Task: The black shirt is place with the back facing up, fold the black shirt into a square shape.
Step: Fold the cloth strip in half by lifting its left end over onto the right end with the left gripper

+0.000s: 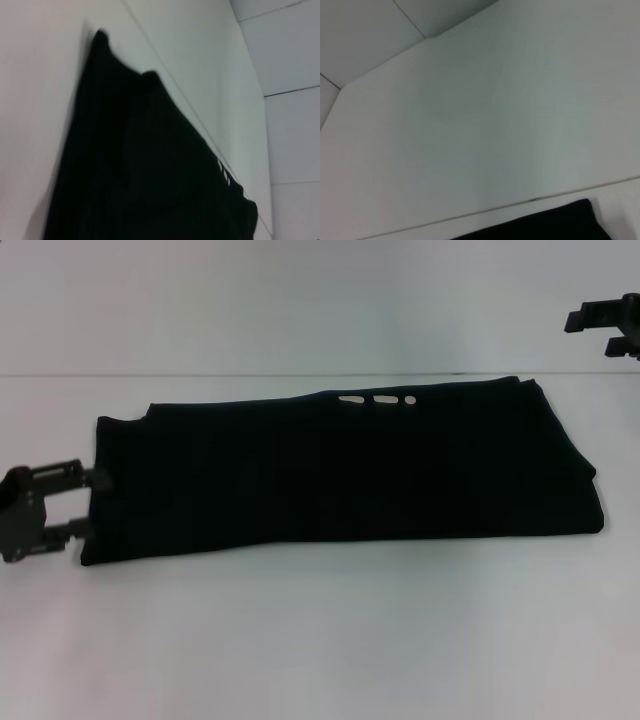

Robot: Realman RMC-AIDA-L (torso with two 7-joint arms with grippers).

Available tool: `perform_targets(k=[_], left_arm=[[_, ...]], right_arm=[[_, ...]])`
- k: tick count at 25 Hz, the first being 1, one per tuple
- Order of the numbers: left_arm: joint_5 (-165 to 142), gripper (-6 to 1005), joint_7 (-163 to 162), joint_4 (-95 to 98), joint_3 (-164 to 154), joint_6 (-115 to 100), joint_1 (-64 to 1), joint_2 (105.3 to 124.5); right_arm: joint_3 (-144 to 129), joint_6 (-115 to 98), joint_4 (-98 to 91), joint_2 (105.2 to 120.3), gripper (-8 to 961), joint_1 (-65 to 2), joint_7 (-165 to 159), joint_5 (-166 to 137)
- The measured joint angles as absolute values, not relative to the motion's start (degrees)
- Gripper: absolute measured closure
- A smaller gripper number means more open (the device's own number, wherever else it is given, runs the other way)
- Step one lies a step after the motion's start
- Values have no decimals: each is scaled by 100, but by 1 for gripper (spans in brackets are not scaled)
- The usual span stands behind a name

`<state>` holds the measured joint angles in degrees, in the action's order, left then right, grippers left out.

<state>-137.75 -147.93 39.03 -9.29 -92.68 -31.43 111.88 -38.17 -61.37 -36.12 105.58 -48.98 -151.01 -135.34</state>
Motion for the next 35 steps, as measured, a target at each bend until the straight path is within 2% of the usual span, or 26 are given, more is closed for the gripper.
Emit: perform_targets(k=[15, 35], left_arm=[[-13761, 209, -15288, 3317, -854, -8706, -2891, 11370], [-13786, 218, -15379, 3003, -905, -7802, -2856, 11451]], right_arm=[[-3834, -6083, -3626, 10592, 144, -4920, -15108, -13535], [-3811, -5952, -3577, 10608, 154, -4865, -15050, -13502]])
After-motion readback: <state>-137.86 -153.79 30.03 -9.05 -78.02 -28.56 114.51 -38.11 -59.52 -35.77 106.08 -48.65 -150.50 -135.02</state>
